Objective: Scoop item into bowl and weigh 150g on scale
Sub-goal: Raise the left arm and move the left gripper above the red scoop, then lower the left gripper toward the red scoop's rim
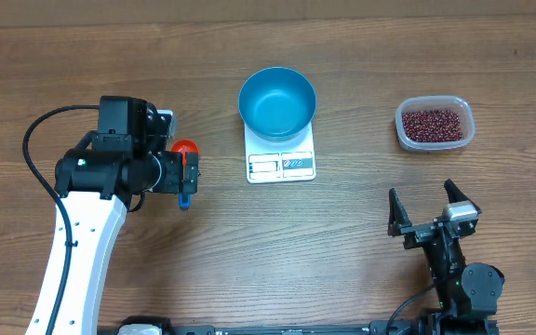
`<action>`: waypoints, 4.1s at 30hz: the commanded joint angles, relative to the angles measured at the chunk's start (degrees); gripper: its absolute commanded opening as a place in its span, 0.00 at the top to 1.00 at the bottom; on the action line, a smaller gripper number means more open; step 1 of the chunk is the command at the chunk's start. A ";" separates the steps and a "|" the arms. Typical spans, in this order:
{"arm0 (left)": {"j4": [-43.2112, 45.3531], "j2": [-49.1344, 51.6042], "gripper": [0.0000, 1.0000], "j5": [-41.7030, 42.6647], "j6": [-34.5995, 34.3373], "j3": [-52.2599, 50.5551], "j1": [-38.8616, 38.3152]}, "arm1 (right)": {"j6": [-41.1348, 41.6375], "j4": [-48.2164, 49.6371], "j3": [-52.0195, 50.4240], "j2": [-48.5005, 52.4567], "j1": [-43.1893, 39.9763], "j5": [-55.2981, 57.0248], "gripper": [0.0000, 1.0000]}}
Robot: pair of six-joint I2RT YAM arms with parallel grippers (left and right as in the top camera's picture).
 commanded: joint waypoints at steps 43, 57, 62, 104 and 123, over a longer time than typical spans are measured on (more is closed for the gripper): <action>0.22 0.44 0.00 0.83 1.29 1.55 0.31 | 0.17 0.31 -0.61 -0.55 0.33 0.42 0.00; 0.24 0.44 0.00 0.83 1.29 1.55 0.31 | 0.15 0.28 -0.61 -0.55 0.33 0.42 0.00; 0.35 0.46 0.00 0.81 1.31 1.53 0.31 | 0.17 0.28 -0.61 -0.55 0.33 0.42 0.00; 0.92 6.82 0.00 0.85 1.29 1.49 0.31 | 0.17 0.31 -0.61 -0.55 0.33 0.42 0.00; 3.45 6.82 0.01 0.85 1.29 1.49 0.31 | 0.17 0.31 -0.61 -0.55 0.33 0.42 0.00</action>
